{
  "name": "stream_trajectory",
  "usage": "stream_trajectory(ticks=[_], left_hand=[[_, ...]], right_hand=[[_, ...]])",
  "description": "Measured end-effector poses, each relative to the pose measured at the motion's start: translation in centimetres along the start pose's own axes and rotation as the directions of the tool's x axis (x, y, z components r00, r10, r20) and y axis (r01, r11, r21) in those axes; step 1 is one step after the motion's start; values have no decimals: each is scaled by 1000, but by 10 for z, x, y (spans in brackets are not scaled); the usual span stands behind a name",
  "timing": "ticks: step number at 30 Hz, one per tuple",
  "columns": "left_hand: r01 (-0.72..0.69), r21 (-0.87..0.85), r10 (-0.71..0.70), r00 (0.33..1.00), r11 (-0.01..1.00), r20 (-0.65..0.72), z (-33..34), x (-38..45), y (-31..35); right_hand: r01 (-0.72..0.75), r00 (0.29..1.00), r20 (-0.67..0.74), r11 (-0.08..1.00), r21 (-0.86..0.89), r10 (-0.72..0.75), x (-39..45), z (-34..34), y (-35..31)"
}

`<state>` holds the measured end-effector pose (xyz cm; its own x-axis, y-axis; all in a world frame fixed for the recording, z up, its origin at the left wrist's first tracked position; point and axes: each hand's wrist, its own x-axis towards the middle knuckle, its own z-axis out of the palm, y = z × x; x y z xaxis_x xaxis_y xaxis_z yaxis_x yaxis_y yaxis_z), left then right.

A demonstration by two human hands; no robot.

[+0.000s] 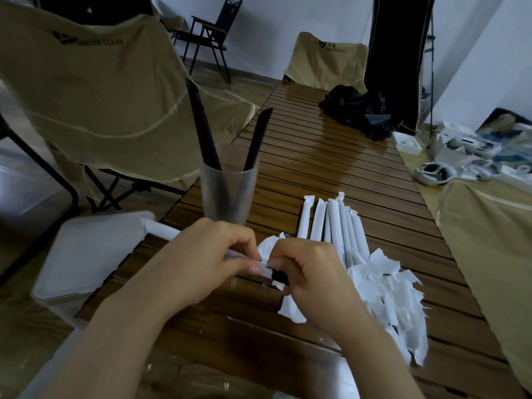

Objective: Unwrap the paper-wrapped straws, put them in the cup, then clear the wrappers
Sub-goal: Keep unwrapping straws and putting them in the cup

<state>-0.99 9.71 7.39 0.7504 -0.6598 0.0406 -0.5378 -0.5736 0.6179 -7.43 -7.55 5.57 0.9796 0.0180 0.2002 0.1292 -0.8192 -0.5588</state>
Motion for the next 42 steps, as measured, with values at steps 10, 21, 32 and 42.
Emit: stream_trajectory(ticks=[10,21,32,42], left_hand=[[82,72,-84,996,994,26,7,3,-8],[74,48,-72,997,996,-27,11,13,6],[7,151,-3,1000,989,-24,21,9,18],[17,158,-21,1000,987,19,15,-7,12]], right_hand=[[8,987,-156,989,-150,-31,-1,4,5],[-231,920,-341,970,-78,192,-3,5,6],[-373,890,-273,927,27,366,-1,-3,18],[-274,924,-264,961,43,276,-1,-7,13]])
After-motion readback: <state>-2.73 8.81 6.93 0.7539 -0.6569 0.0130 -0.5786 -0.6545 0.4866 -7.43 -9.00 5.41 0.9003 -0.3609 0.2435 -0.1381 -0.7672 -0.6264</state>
